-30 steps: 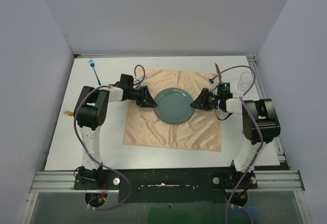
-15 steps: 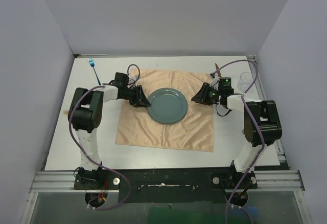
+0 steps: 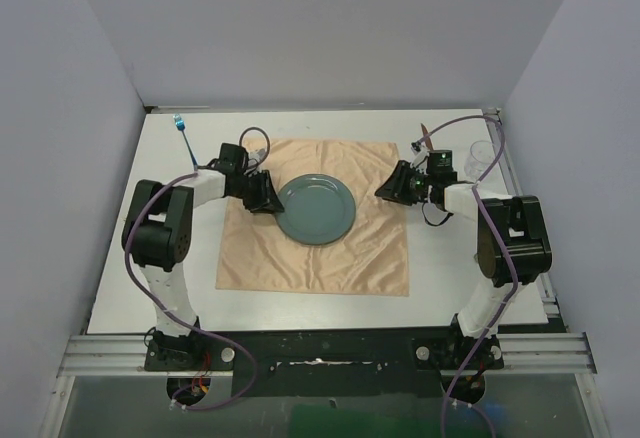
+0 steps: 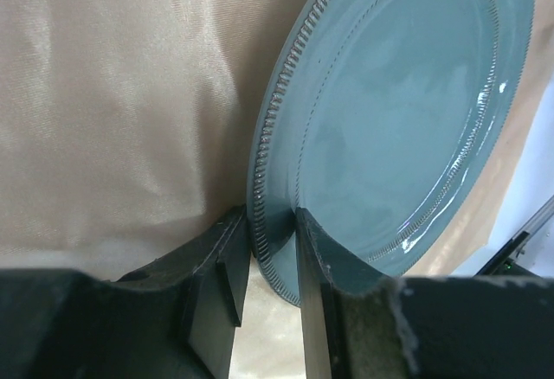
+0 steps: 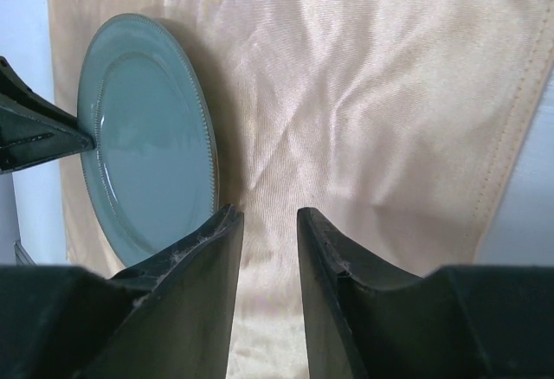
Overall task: Set the dinner table for one person
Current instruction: Adjust the plate on the napkin.
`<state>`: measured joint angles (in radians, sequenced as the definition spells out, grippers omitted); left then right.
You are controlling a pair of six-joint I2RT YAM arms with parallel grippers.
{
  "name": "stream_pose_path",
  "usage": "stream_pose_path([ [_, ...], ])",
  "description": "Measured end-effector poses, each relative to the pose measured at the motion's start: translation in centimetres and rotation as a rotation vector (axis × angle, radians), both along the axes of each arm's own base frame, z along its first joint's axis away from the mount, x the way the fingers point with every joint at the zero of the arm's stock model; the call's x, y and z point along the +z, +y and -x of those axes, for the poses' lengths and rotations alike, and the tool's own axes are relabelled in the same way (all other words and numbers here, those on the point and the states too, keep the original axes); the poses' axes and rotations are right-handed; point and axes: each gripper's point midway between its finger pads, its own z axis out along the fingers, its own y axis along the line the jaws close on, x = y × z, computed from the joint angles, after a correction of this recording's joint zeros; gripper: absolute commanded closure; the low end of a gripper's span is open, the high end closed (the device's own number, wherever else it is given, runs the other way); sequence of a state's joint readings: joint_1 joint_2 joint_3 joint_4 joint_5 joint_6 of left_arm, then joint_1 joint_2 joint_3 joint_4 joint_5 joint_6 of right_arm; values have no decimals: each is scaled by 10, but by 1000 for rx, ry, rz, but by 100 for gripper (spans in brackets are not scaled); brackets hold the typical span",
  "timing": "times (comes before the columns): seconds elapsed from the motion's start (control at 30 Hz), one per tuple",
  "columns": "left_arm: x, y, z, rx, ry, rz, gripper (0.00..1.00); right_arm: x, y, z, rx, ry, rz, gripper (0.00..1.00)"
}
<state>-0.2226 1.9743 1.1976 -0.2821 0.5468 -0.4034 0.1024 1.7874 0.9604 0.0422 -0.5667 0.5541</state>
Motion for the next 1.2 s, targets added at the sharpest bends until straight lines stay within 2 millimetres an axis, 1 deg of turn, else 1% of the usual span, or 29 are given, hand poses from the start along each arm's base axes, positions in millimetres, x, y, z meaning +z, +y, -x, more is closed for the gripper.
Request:
stream_pose_path([
  [0.23,1,9,17,19,12,-52,73,1,1,-1,0,-1,0,67],
  [0.37,0,14,21,26,17,-102,72,1,2,0,1,-2,-1,67],
  [0.6,3,19,20,38,-6,-200,70,1,4,0,5,-1,-2,67],
  [0.87,8,40,14,119,-31,-312,69,1,4,0,5,-1,-2,67],
  [0.97,20,42,9,150,-65,-307,69,1,4,0,5,-2,-3,67],
  [1.1,47,38,1,175,-138,-262,69,2,4,-1,5,-7,-4,66],
  [1.2,64,37,-3,194,-181,-241,69,2,4,-1,5,-7,-3,67],
])
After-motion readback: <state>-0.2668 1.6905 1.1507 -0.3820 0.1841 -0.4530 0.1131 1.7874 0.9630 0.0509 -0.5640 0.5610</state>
